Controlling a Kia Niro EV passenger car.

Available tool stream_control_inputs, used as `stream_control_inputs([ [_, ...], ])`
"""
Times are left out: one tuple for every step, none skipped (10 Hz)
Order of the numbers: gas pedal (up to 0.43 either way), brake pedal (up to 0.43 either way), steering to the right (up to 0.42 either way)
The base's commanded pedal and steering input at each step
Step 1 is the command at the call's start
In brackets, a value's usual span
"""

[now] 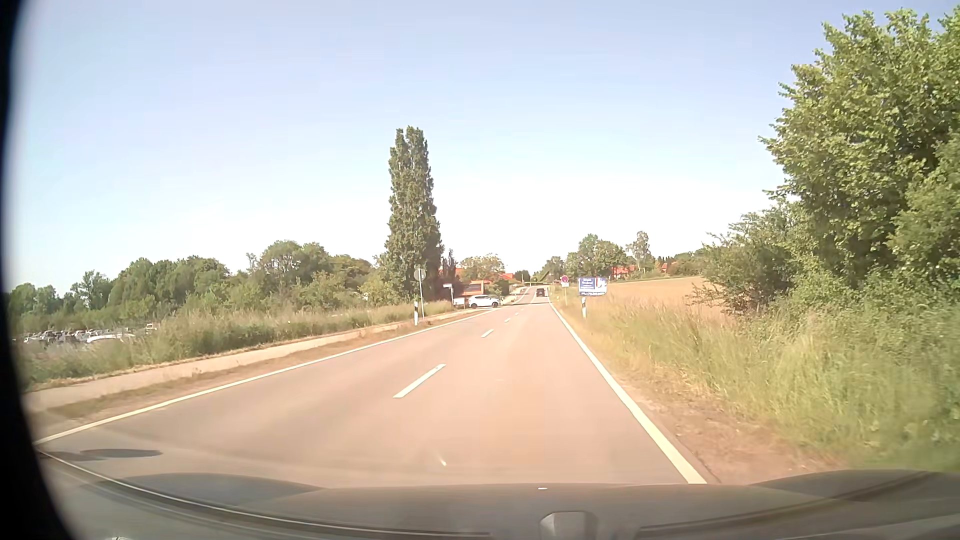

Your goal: Follow the waypoints while adhering to traffic rules and regulations

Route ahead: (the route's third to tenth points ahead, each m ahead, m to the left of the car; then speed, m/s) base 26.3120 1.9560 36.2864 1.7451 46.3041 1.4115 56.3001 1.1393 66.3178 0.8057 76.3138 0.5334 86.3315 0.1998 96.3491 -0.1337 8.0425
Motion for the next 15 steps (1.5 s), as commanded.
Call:
stream_control_inputs([
  [0.240, 0.006, 0.003],
  [0.228, 0.006, 0.003],
  [0.220, 0.006, 0.003],
  [0.220, 0.006, 0.004],
  [0.209, 0.006, 0.006],
  [0.209, 0.006, 0.008],
  [0.197, 0.006, 0.008],
  [0.197, 0.006, 0.008],
  [0.197, 0.006, 0.008],
  [0.197, 0.006, 0.008],
  [0.197, 0.006, 0.008],
  [0.197, 0.006, 0.008],
  [0.189, 0.006, 0.007],
  [0.177, 0.006, 0.008],
  [0.177, 0.006, 0.008],
])
